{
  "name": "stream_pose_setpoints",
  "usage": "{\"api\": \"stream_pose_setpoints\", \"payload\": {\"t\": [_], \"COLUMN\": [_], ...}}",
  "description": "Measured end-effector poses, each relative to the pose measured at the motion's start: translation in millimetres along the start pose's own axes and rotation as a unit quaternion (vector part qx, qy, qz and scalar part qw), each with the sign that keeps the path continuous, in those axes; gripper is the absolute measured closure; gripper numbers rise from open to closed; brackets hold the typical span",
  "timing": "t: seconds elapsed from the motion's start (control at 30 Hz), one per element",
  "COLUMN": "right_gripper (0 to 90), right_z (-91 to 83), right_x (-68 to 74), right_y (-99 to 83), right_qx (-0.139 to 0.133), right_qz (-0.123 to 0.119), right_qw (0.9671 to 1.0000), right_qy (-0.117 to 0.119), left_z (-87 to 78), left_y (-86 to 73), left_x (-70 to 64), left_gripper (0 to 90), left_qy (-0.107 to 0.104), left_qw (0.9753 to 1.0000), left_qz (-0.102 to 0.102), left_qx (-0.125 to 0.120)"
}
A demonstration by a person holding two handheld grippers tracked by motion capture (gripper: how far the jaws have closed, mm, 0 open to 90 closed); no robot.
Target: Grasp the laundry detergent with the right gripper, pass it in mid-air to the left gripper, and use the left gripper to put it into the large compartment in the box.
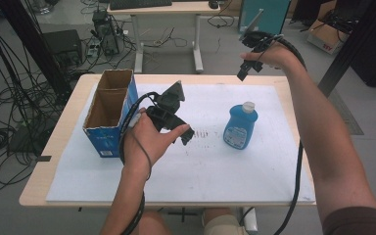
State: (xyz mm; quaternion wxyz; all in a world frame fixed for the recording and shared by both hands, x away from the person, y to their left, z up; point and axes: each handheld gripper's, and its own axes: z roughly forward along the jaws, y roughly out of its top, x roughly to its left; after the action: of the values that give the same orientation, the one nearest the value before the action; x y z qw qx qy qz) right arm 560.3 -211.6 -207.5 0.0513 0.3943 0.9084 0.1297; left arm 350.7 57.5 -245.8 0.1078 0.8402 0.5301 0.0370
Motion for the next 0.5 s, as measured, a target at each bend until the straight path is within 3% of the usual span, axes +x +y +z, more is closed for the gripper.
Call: {"api": "stream_pose_setpoints", "payload": {"t": [0.5], "right_gripper": [10.6], "right_z": [-4.6], "right_x": [-2.8], "right_y": [-3.5], "right_qx": [-0.001], "right_qz": [0.005], "right_qw": [1.0000], "right_qy": [-0.002], "left_z": [-0.6], "left_y": [-0.7], "left_x": [-1.3], "left_gripper": [5.4], "left_qy": [0.000], "left_qw": [1.0000], "left_qz": [0.001], "left_qx": [0.000]}}
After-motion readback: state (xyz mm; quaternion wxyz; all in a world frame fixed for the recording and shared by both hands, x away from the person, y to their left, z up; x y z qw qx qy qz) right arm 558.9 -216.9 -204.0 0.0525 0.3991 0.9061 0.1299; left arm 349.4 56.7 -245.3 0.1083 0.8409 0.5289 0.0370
